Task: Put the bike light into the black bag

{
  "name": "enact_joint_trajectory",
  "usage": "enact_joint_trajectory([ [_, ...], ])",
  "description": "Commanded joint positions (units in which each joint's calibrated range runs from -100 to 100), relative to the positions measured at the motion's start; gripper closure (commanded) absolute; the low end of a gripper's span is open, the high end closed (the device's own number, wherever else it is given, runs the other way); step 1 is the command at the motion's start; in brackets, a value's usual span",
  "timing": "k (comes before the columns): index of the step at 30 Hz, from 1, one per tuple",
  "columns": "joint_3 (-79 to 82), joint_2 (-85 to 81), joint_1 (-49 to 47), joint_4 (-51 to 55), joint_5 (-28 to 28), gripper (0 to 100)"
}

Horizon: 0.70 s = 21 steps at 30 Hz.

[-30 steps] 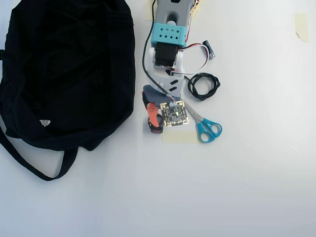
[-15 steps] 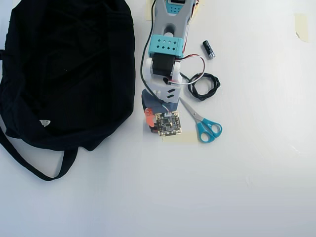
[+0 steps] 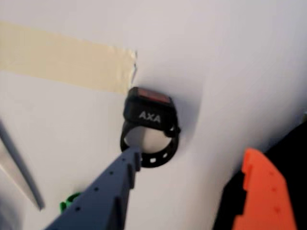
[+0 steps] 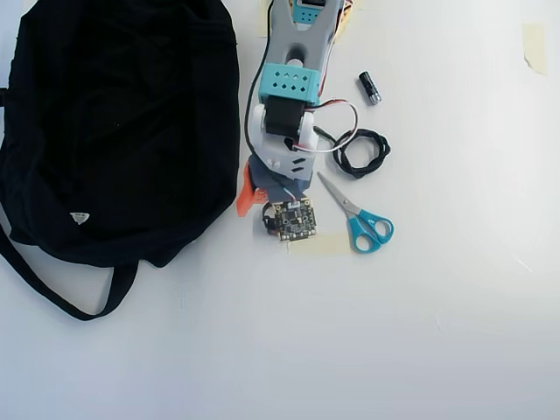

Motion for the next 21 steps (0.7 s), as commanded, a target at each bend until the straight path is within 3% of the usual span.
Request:
enact_joint_trajectory([
  [1, -1.7, 1.1, 0.4, 0.0, 0.3, 72],
  [9, -2.8, 4.0, 0.6, -1.2, 0.4, 66],
  [21, -2.8, 4.1, 0.4, -1.2, 0.5, 66],
])
